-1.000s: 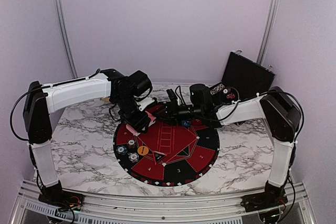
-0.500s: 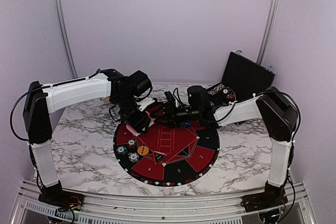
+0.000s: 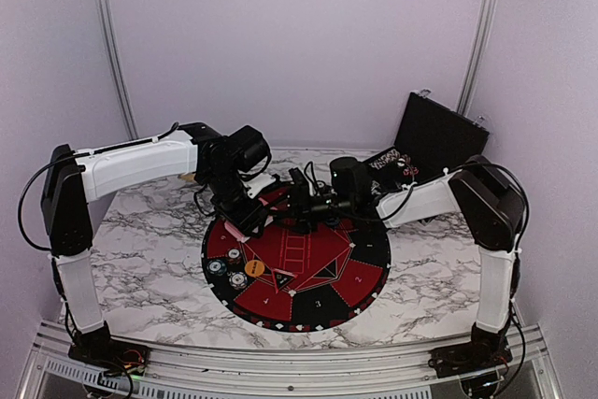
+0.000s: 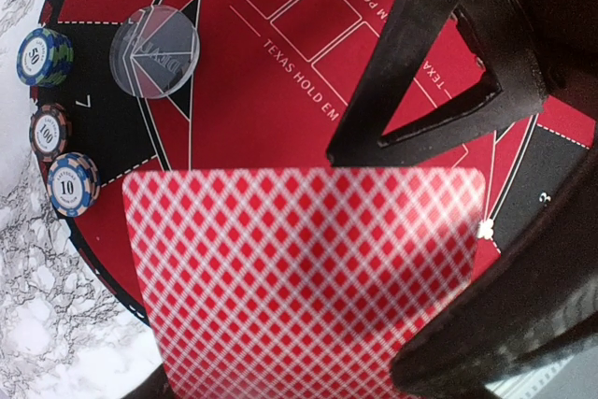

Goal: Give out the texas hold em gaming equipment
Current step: Pick up the poker card from the face-down deck piles.

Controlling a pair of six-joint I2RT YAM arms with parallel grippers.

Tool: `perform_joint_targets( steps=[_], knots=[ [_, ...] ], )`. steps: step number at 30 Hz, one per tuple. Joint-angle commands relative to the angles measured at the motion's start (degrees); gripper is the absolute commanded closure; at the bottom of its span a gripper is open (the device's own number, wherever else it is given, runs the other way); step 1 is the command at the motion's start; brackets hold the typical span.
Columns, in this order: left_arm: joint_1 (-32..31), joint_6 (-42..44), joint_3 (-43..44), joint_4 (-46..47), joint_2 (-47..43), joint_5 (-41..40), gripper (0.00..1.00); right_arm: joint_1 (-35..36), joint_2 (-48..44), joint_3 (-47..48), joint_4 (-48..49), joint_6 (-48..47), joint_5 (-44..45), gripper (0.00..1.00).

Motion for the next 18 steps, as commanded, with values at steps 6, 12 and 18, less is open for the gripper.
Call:
perform_joint_targets(
  steps=[6,12,18],
  knots=[
    [0.33,0.45,1.22,0.49,-0.97,0.89,0.66,0.71,1.87,2.57,3.09,1.16,-1.1,0.35],
    [0.28,0.47,1.22,0.49,-1.15,0.79,0.66,1.0,2.79,3.39,2.97,1.12,-1.1,0.35],
    [0.3,0.45,1.3,0.49,-1.31,0.9,0.66,1.3,3.53,3.91,2.29,0.71,-0.81,0.35]
  ],
)
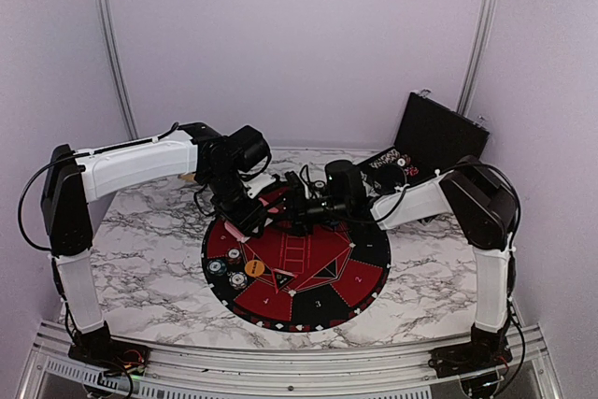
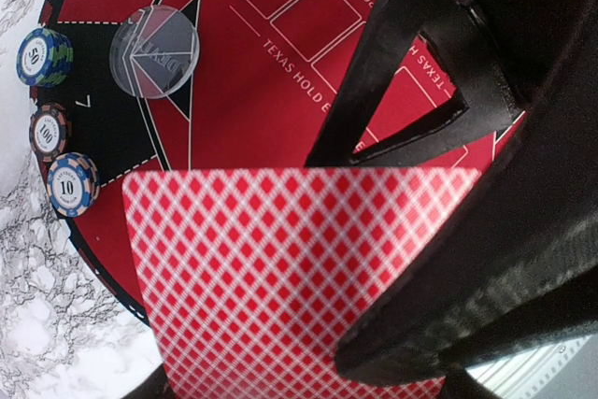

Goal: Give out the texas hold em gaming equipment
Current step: Pick up the poker card from the face-down deck piles.

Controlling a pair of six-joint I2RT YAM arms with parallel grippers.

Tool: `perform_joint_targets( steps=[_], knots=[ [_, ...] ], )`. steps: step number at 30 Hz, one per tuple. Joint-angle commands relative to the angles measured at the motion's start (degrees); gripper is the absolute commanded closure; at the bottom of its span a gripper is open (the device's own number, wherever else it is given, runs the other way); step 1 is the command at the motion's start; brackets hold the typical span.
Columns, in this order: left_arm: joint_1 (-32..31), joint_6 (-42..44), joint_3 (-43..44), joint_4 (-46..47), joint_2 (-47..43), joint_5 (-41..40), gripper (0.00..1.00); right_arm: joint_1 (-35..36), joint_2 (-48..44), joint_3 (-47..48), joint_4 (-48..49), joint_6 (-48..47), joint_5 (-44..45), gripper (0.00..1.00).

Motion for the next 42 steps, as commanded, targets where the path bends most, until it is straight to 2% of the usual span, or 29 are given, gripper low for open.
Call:
perform_joint_targets(
  steps=[1,13,42],
  knots=[
    [0.28,0.45,1.24,0.49,-1.32,0.87,0.66,0.75,0.73,2.53,0.6,-0.47,-0.21,0.35],
    [0.34,0.46,1.04,0.49,-1.83,0.77,0.67,0.55,-0.04,2.89,-4.02,-3.47,2.31,0.36],
    [0.33,0.58,0.71,0.49,-1.76,0.46,0.67,-0.92,-3.0,0.91,-4.83,-4.33,3.62,0.39]
  ],
)
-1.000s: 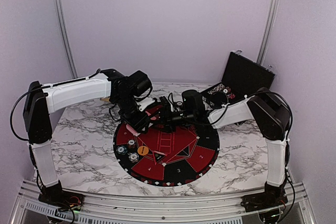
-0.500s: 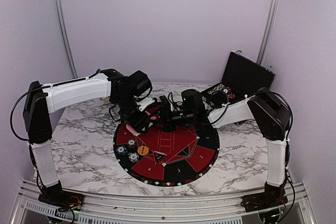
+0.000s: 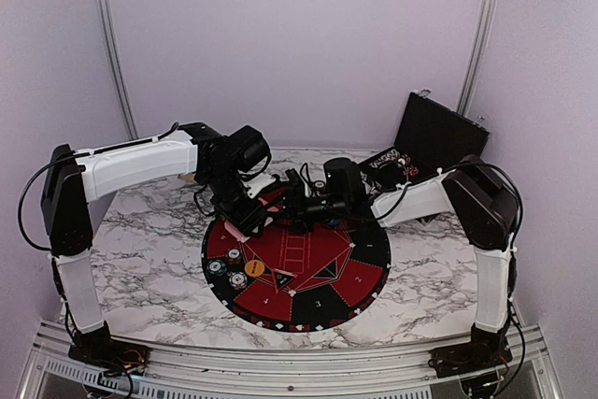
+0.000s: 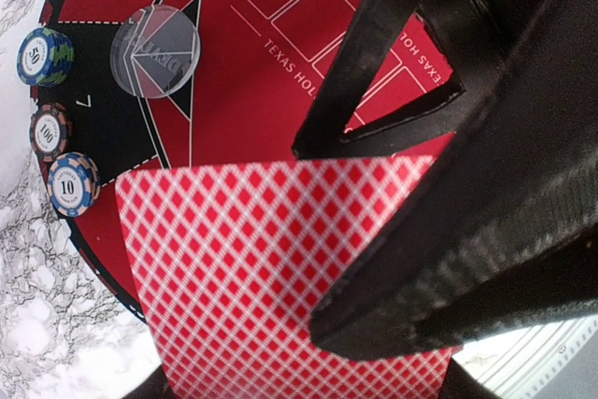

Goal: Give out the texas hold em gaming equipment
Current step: Pick up the poker card from the face-down deck piles.

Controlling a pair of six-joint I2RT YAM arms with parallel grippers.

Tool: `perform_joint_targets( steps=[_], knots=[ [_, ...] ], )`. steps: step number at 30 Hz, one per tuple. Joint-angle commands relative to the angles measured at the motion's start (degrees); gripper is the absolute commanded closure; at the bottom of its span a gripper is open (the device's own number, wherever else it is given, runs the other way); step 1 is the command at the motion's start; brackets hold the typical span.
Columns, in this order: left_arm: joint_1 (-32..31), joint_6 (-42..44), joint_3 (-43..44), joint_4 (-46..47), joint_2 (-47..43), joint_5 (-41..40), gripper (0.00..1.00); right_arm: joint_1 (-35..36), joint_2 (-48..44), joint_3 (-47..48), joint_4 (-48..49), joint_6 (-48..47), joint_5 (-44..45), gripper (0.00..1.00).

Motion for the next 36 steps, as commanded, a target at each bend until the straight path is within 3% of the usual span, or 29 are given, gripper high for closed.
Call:
perform_joint_targets(
  steps=[1,12,36],
  knots=[
    [0.28,0.61,0.71,0.51,-1.76,0.55,0.67,-0.53,-2.63,-0.25,-1.2,-1.16,1.29,0.39],
    [0.29,0.63,0.85,0.51,-1.76,0.59,0.67,1.27,-1.72,1.87,1.51,-0.2,-1.06,0.32],
    [0.31,0.74,1.13,0.51,-2.11,0.01,0.67,1.88,1.74,3.87,-3.34,-2.24,1.01,0.34]
  ],
)
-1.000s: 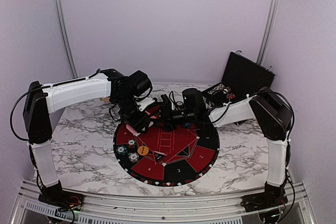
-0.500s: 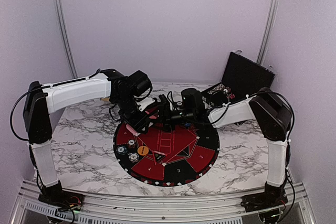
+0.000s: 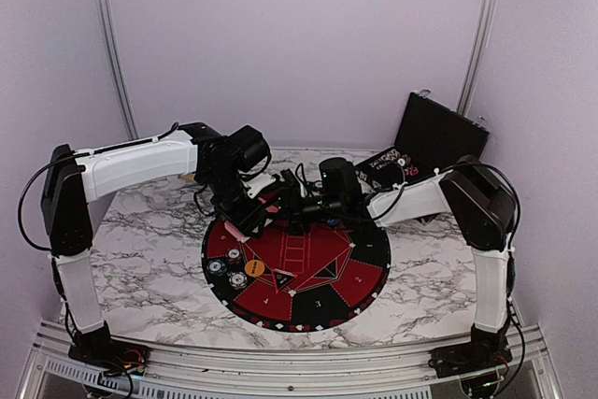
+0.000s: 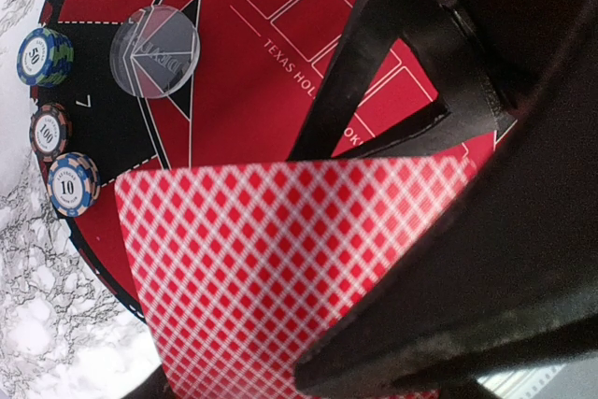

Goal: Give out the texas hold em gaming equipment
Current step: Pick up the poker card from the face-down deck piles.

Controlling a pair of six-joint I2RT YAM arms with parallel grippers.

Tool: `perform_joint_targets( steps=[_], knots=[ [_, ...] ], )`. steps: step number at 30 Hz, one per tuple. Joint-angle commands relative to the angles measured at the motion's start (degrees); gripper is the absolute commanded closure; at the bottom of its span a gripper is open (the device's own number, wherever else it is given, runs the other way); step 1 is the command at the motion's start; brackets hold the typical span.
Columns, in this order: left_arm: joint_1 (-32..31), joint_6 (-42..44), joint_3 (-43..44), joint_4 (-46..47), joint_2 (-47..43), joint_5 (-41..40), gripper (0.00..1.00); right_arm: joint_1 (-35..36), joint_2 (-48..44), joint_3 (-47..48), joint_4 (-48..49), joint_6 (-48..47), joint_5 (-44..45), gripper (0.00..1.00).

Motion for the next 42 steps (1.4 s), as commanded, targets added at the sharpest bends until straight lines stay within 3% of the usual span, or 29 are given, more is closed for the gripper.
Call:
perform_joint_targets(
  steps=[1,31,42],
  knots=[
    [0.31,0.73,1.13,0.49,-2.08,0.02,0.67,0.51,0.68,2.06,-2.93,-2.37,1.78,0.34],
    [0.31,0.85,0.56,0.49,-2.38,-0.24,0.67,-1.09,-3.18,-0.59,-3.76,-3.19,3.63,0.37],
    [0.3,0.85,0.69,0.51,-2.04,-0.06,0.67,0.4,-3.13,0.28,2.7,-1.1,-0.4,0.31]
  ],
)
